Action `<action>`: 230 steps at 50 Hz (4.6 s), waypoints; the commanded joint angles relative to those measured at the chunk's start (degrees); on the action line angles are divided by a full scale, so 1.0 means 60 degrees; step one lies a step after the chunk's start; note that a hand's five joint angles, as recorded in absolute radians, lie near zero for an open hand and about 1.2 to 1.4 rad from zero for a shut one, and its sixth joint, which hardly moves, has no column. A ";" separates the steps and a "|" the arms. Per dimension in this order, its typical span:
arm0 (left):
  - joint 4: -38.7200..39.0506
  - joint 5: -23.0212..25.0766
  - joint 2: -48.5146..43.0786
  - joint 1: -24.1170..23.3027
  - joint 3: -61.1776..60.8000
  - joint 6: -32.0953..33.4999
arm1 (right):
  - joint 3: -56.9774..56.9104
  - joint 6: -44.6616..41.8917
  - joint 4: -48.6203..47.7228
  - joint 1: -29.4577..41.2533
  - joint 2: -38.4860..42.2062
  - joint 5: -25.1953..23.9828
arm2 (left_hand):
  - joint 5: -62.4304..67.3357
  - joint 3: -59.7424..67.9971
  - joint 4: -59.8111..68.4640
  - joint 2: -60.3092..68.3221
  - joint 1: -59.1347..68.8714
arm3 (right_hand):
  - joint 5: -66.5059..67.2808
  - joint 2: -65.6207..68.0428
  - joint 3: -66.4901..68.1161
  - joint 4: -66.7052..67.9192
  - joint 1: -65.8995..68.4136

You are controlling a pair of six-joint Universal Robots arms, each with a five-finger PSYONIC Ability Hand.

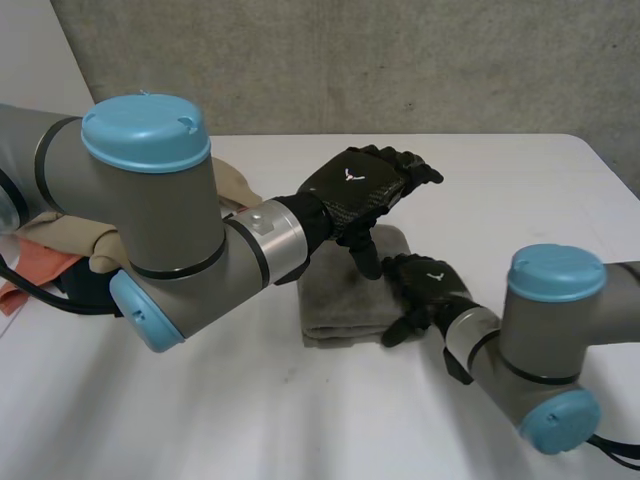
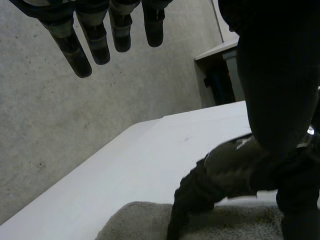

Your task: Fold the laundry.

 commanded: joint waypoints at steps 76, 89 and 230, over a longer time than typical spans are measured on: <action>0.0246 -0.1197 0.1385 0.0068 0.0085 -0.0556 | -0.4422 -0.4954 -0.1122 -0.4506 -0.0010 0.0609 | -0.0475 -0.0393 -0.0286 -0.0311 -0.0179 | -0.1576 -0.1617 -0.1710 -0.1703 -0.1830; 0.0363 -0.3822 0.1328 0.3377 0.0656 0.0116 | -0.0898 -0.5803 0.1111 -0.2407 -0.1759 -0.2224 | -0.0188 -0.0106 0.0002 -0.0023 0.0109 | -0.1576 -0.1617 -0.1710 -0.1703 -0.1830; 0.3263 0.0456 -0.1605 -0.0664 -0.0750 -0.0088 | 0.1241 -0.5087 0.1392 -0.4208 -0.4820 -0.1198 | 0.3234 0.3316 0.3424 0.3398 0.3530 | -0.1576 -0.1617 -0.1710 -0.1703 -0.1830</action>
